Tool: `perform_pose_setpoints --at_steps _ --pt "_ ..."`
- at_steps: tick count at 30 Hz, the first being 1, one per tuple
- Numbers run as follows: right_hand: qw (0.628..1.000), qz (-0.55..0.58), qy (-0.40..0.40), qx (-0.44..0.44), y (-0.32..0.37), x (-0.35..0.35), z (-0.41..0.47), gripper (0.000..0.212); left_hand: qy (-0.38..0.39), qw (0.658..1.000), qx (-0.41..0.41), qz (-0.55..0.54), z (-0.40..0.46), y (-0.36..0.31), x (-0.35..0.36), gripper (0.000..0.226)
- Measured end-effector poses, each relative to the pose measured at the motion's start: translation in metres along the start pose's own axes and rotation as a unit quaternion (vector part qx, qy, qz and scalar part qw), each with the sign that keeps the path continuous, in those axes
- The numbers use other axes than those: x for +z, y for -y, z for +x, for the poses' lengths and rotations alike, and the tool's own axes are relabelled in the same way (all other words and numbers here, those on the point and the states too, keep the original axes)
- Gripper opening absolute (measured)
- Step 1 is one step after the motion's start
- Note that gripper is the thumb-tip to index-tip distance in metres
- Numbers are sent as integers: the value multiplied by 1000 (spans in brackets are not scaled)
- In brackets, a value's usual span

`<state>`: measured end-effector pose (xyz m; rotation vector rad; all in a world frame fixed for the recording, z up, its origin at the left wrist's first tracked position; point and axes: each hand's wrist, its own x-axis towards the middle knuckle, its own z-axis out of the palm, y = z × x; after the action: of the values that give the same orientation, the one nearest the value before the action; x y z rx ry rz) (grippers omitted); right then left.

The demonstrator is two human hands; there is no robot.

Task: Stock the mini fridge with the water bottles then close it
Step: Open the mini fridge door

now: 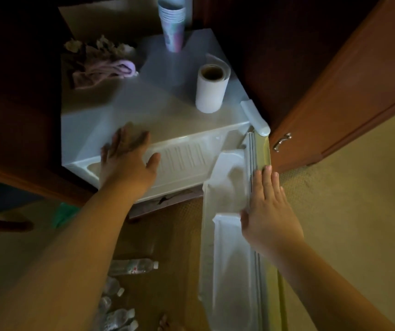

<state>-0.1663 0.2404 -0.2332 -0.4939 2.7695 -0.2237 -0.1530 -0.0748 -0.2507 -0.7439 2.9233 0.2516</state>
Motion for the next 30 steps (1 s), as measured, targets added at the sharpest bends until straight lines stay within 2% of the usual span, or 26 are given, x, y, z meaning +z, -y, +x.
perform_pose_setpoints --at_steps 4,10,17,30 --pt "998 5 23 50 -8 -15 5 98 20 999 -29 6 7 -10 -4 65" --pt "995 -20 -6 94 -28 -19 19 109 26 997 -67 3 1 -32 -14 66" --pt "995 -75 -7 73 -60 -29 33 109 42 997 -61 22 0 -34 -18 70" --pt "995 -95 9 25 -91 -41 49 118 43 997 -44 48 0 -30 -15 61"
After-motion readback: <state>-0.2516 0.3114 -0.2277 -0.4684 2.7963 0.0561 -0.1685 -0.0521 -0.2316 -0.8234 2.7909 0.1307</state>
